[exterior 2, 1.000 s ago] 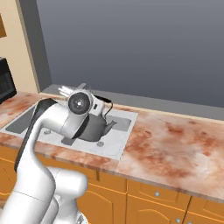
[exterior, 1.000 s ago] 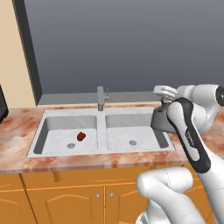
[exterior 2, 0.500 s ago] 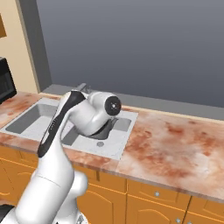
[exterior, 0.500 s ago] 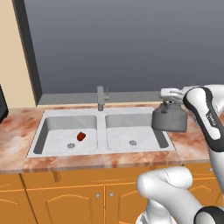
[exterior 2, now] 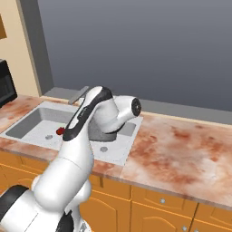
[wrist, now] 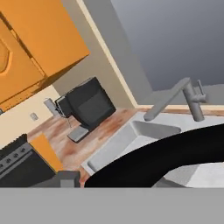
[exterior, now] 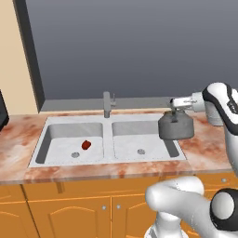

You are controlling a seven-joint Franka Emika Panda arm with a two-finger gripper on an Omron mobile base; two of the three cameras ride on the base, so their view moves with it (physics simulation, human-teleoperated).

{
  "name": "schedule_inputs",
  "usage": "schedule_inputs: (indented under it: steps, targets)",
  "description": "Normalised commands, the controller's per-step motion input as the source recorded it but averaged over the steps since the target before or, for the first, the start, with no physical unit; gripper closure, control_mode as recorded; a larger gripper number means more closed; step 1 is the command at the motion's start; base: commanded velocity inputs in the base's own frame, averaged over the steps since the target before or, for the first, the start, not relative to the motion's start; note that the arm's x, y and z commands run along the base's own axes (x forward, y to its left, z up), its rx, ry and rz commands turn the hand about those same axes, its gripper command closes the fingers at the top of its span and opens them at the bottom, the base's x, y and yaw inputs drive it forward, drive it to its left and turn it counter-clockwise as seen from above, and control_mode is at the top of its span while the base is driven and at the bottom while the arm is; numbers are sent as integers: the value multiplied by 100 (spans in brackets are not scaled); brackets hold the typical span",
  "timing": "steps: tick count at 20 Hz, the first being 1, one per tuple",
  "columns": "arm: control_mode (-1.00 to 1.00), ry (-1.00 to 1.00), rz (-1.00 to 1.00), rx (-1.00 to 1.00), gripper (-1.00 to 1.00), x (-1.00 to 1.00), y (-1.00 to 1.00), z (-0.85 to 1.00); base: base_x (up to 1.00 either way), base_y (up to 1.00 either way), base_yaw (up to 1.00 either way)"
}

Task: Open the cabinet, pick the kettle from the cabinet, and place it in the sink.

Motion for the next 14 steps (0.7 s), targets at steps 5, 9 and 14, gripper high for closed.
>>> schedule_inputs:
  steps: [5, 9, 14]
  targets:
    - [-100, -7, 34, 1, 100, 22, 1, -15, 0, 0, 0]
    - [-100, -27, 28, 0, 100, 21, 2, -18, 0, 0, 0]
    - [-100, -27, 26, 2, 100, 22, 2, -17, 0, 0, 0]
